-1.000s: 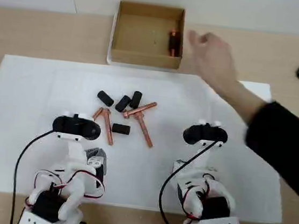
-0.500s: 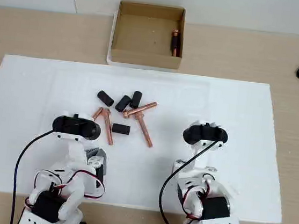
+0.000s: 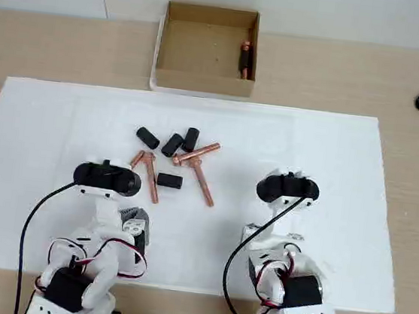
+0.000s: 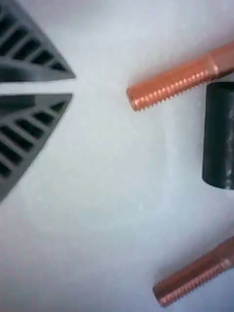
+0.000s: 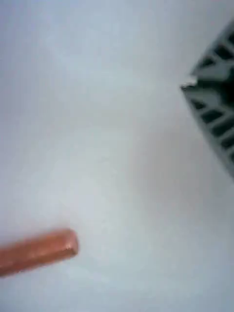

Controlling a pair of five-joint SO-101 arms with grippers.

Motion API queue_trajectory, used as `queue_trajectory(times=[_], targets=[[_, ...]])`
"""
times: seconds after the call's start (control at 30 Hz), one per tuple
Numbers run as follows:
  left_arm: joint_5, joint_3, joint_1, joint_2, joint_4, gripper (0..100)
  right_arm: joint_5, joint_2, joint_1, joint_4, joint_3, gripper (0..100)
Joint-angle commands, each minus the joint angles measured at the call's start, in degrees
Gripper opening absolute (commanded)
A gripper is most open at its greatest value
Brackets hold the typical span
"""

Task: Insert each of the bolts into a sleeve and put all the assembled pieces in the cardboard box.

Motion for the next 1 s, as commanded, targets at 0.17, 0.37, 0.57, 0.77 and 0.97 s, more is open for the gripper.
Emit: queue_trajectory(times=[0.17,0.37,0.57,0.77,0.97], targets=[[0.26,-0.22,1.67,-0.7,-0.53,1,-0.26,-0.13,-1.1,-0.13,-2.29,0.4],[0.26,-0.22,2.99,-0.7,-0.79,1,6.42,2.42,3.03,7.08,-20.75,0.4],[0.09,-0.22,3.16,-0.62,-0.18,1,9.58,28.44,3.56,21.67,-52.22,0.4],[-5.1,-1.27,1.49,-0.62,2.64,1,14.59,71.96,1.71,35.56,-79.82,0.4],[-19.87,-1.89,-9.76,-0.62,2.99,11,7.82,98.68,-1.01,39.78,-101.1,2.4]])
